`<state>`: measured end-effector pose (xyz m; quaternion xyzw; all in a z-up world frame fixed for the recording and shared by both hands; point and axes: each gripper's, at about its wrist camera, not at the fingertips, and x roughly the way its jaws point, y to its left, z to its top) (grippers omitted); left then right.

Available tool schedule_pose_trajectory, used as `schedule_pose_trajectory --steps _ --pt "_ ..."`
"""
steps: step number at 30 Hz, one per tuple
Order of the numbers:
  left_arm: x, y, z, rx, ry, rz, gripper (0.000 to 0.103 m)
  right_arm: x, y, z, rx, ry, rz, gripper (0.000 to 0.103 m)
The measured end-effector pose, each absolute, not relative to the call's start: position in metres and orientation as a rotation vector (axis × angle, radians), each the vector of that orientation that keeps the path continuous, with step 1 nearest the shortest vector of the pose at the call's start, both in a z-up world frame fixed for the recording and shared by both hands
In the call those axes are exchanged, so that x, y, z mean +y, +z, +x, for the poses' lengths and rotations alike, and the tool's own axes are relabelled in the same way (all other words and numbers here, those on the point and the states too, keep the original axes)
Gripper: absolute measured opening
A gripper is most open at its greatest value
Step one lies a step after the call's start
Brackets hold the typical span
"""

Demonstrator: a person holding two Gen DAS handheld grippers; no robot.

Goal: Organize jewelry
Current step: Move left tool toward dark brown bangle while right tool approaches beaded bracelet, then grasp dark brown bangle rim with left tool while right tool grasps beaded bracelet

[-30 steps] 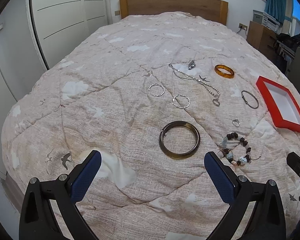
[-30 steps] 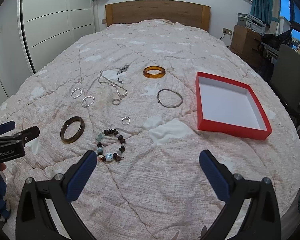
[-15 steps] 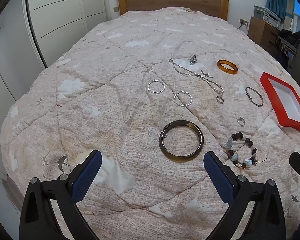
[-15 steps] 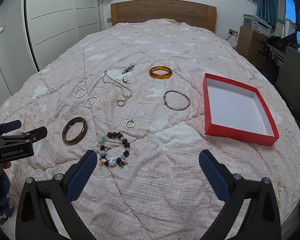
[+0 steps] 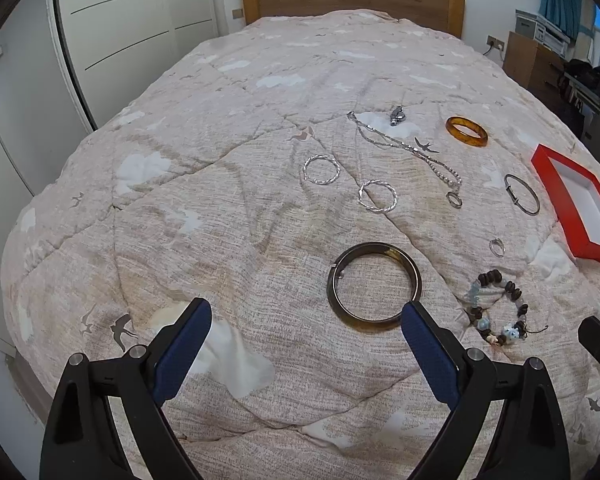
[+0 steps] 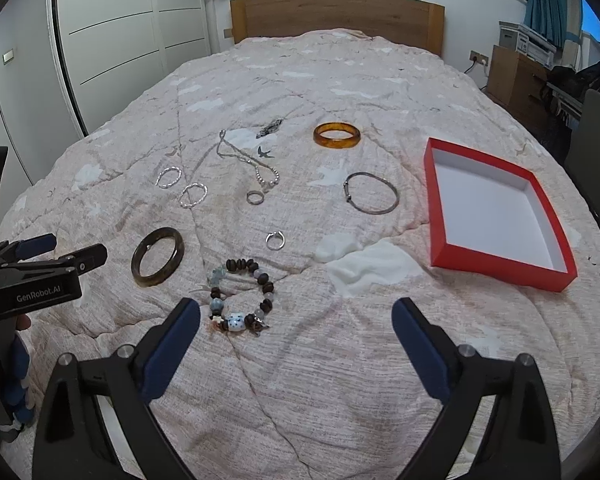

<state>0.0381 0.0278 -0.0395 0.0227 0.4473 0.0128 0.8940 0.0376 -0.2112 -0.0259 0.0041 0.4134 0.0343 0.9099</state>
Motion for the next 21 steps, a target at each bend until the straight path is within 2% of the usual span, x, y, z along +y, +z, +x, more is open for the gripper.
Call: schedule_pose_trajectory --steps 12,16,19,21 --pt "0.028 -0.05 0.052 0.953 0.029 0.044 0.094 -0.208 -0.038 0.051 0.887 0.093 0.008 0.084" --pt "0.027 -0.055 0.057 0.965 0.029 0.045 0.092 -0.209 -0.043 0.056 0.908 0.11 0.015 0.069" --pt "0.026 -0.058 0.06 0.974 0.028 0.043 0.089 -0.209 -0.047 0.06 0.926 0.124 0.026 0.06" --pt "0.026 -0.059 0.063 0.976 0.029 0.041 0.089 -0.21 -0.048 0.062 0.929 0.127 0.03 0.058"
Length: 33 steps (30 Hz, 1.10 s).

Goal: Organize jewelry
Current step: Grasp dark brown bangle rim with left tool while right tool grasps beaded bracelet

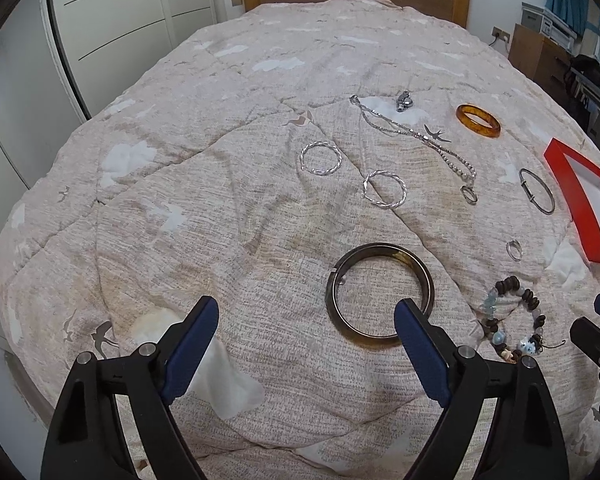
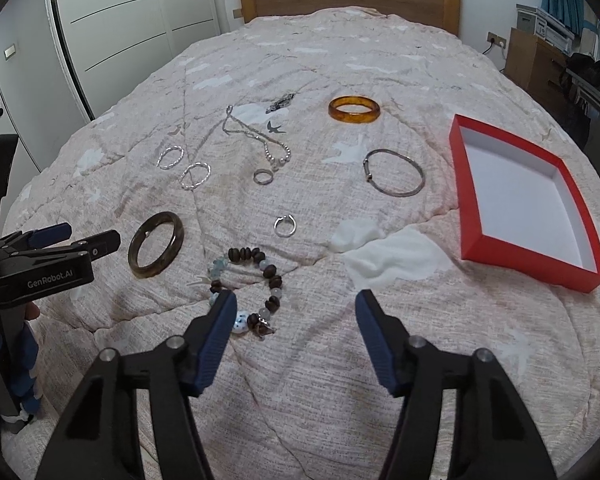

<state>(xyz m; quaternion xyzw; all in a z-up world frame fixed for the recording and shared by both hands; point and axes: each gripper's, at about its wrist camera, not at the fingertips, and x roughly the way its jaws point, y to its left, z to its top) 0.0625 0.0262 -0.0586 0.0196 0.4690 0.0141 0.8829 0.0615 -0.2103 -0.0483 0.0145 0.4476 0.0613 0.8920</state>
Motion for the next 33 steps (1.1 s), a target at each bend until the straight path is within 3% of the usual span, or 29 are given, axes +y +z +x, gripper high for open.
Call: schedule_pose_trajectory --steps 13,17,33 --pt "0.025 -0.074 0.078 1.019 0.026 0.028 0.082 -0.212 -0.06 0.076 0.962 0.156 0.047 0.056" --pt "0.025 -0.08 0.084 1.034 0.024 0.023 0.081 -0.212 -0.067 0.083 0.981 0.169 0.064 0.048" --pt "0.031 -0.1 0.096 1.079 0.033 0.005 0.074 -0.205 -0.091 0.099 1.034 0.213 0.077 0.047"
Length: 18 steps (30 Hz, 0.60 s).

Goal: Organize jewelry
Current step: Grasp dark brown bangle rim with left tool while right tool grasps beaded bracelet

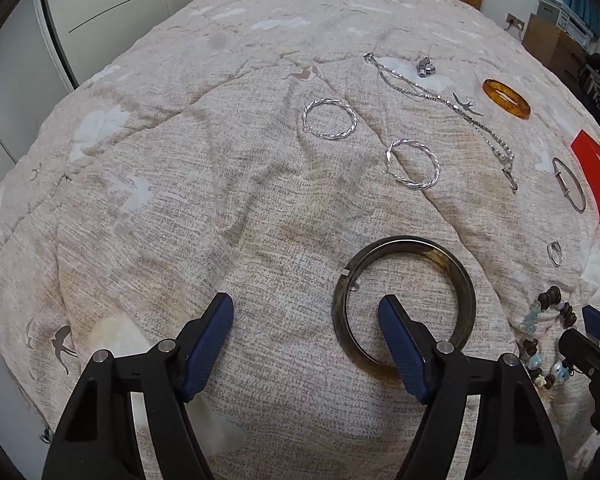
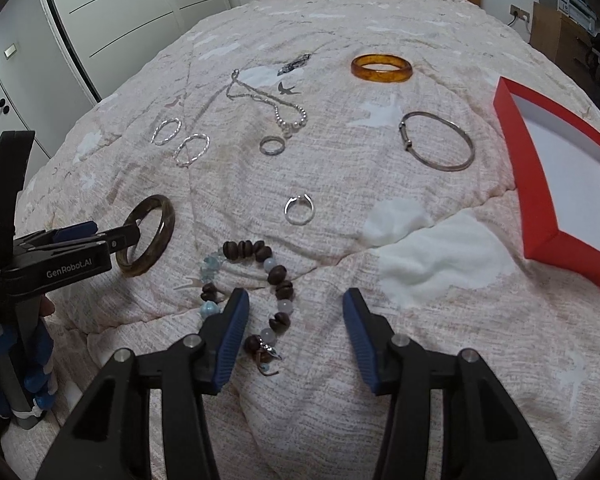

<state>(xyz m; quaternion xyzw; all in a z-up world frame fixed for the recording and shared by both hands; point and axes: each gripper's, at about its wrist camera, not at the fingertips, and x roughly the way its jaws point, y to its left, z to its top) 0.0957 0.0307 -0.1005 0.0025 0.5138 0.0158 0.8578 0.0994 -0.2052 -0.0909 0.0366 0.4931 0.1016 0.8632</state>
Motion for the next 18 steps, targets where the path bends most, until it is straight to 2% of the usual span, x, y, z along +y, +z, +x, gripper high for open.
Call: schedule_pose_trajectory --steps 5,10,18 --pt "0.032 -0.104 0.098 1.084 0.028 0.003 0.073 -0.203 -0.096 0.101 1.046 0.216 0.065 0.047" --pt "0.028 -0.109 0.1 1.094 0.015 0.001 0.068 -0.197 -0.1 0.103 1.06 0.218 0.036 0.047" --pt "0.023 -0.114 0.107 1.098 -0.006 0.001 0.059 -0.191 -0.105 0.11 1.083 0.221 -0.012 0.034"
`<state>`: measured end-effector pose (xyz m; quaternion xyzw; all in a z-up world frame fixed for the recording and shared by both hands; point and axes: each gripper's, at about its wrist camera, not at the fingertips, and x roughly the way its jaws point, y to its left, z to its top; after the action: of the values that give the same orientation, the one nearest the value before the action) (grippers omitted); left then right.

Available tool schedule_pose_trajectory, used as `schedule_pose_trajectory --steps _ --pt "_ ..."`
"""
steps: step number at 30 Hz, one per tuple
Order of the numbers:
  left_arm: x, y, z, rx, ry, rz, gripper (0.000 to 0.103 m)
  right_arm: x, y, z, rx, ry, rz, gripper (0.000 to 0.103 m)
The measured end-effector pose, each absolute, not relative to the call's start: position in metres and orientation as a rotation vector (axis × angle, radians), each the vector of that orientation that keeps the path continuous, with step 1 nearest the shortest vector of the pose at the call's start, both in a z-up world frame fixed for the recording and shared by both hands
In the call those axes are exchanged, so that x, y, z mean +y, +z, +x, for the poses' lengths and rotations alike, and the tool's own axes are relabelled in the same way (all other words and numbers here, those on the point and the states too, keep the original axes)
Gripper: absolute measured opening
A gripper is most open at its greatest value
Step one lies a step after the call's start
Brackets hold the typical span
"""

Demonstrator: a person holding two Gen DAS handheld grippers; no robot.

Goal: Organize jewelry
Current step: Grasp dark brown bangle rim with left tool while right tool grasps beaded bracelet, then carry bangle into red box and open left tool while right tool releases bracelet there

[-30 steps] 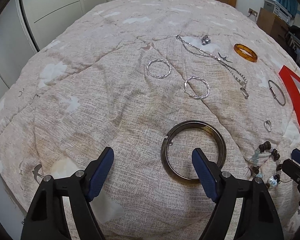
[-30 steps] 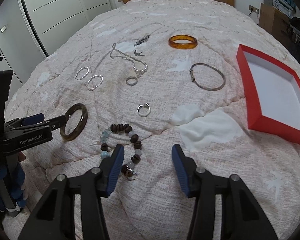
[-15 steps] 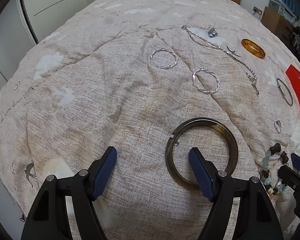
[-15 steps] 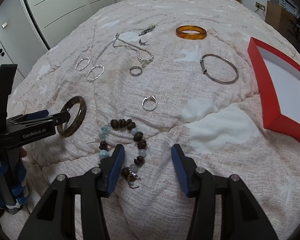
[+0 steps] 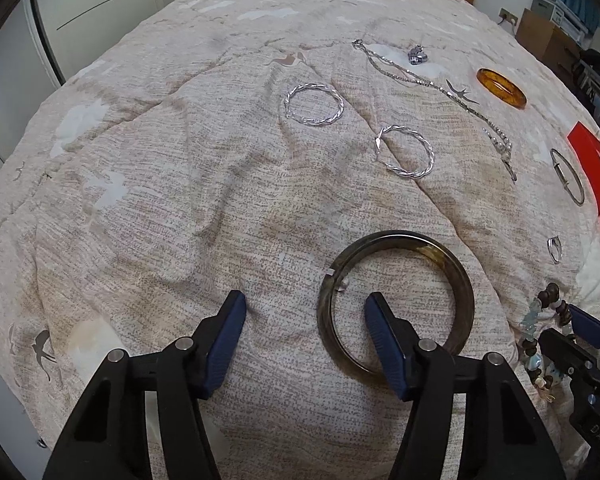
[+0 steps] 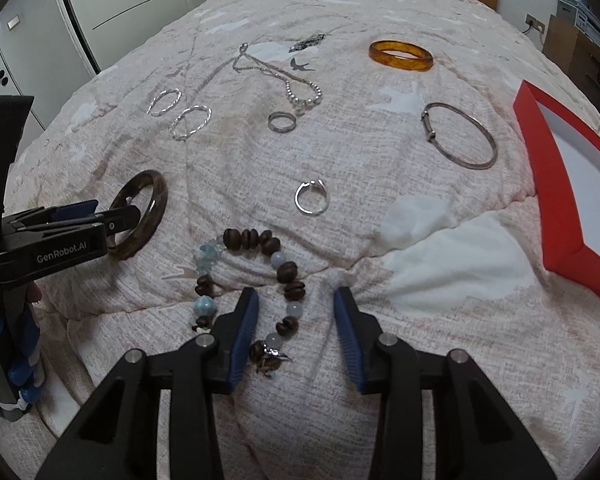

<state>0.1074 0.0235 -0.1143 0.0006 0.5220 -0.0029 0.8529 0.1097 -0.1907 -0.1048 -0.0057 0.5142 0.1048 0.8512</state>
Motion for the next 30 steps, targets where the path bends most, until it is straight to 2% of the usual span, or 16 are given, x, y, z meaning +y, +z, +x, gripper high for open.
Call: schedule_pose_trajectory --steps 4,7,8,10,30 --pt "0.021 -0.116 0.112 1.099 -0.016 -0.003 0.05 -0.188 -0.104 0.113 1.091 0.227 -0.031 0.022" --pt "0.021 -0.114 0.112 1.098 -0.02 -0.008 0.031 -0.187 -0.103 0.113 1.097 0.234 -0.04 0.015" --pt "0.022 -0.114 0.112 1.099 -0.02 -0.012 0.02 -0.187 -0.102 0.113 1.098 0.236 -0.043 0.013" --pt "0.028 -0.11 0.11 1.101 -0.017 -0.022 0.01 -0.185 -0.1 0.112 1.095 0.236 -0.058 0.011" --pt "0.039 -0.048 0.067 0.987 -0.011 0.002 0.009 -0.189 -0.034 0.074 0.963 0.231 -0.064 0.01"
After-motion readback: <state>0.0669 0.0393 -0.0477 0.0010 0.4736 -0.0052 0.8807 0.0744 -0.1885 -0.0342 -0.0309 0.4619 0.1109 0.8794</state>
